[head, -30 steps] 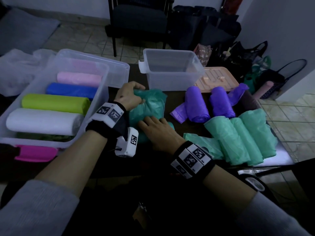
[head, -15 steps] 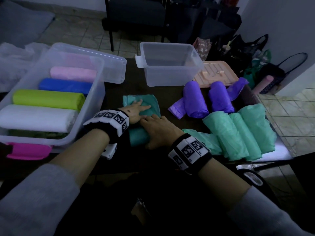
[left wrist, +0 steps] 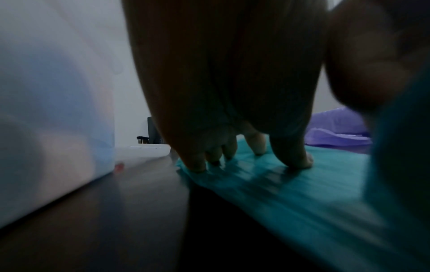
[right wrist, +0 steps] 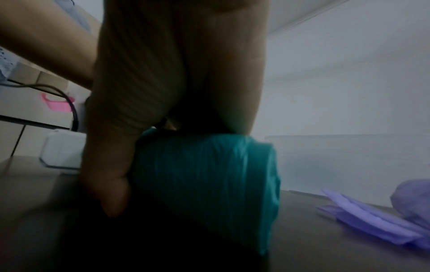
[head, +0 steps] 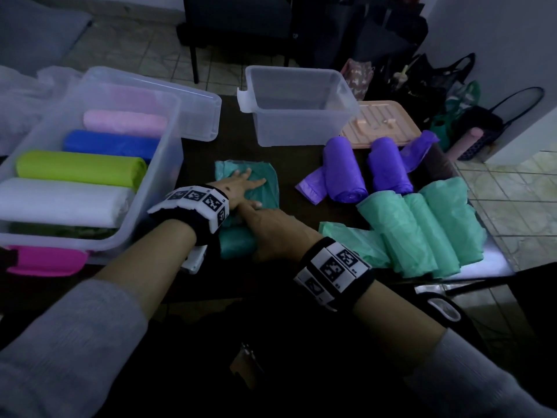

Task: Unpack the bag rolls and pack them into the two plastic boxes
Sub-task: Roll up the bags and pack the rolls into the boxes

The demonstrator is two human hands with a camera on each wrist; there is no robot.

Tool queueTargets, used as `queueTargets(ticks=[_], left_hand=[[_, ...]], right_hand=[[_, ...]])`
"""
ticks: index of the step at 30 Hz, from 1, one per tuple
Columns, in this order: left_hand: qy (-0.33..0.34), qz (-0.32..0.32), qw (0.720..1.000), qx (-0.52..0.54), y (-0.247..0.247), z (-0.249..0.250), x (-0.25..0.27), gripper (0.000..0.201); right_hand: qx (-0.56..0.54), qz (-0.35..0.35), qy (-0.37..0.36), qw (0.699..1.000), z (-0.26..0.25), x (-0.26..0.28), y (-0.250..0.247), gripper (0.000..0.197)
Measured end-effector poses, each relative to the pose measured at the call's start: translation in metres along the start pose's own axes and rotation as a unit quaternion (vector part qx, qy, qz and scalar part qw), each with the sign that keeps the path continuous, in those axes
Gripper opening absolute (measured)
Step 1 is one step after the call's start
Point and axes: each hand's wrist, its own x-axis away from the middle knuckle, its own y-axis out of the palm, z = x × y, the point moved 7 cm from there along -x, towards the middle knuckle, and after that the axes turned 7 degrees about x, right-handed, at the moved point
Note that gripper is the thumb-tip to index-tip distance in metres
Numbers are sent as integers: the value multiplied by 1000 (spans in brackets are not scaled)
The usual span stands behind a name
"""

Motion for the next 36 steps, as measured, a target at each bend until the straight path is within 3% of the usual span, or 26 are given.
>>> queueTargets(ticks=[3, 7, 12, 18, 24, 29, 33, 36], left_hand=[[-4, 2, 1000, -2, -1, 1, 1, 67], [-10, 4, 1000, -9, 0, 1, 0, 65], [-6, 5, 1000, 12, 0, 1, -2, 70], [18, 120, 987, 110, -17, 0, 10, 73], [-20, 227, 957, 178, -40, -1, 50, 28], [-21, 196, 959, 205, -30, -3, 73, 24], [-5, 149, 968, 203, -18, -4, 76, 37], [0, 103, 979, 173, -7, -5, 71, 52]], right_hand=[[-21, 16, -6, 1000, 0, 0, 0, 65], [43, 56, -12, 997, 4, 3, -4, 62], [-70, 97, -4, 993, 14, 8, -7, 61], [-100, 72, 10, 992, 24, -1, -12, 59], [-43, -2, 12, 999, 32, -17, -19, 64], [-94, 14, 19, 995, 43, -26, -23, 60], [-137, 6, 31, 990, 50, -30, -18, 46], [-161, 57, 25, 985, 50, -28, -21, 43]])
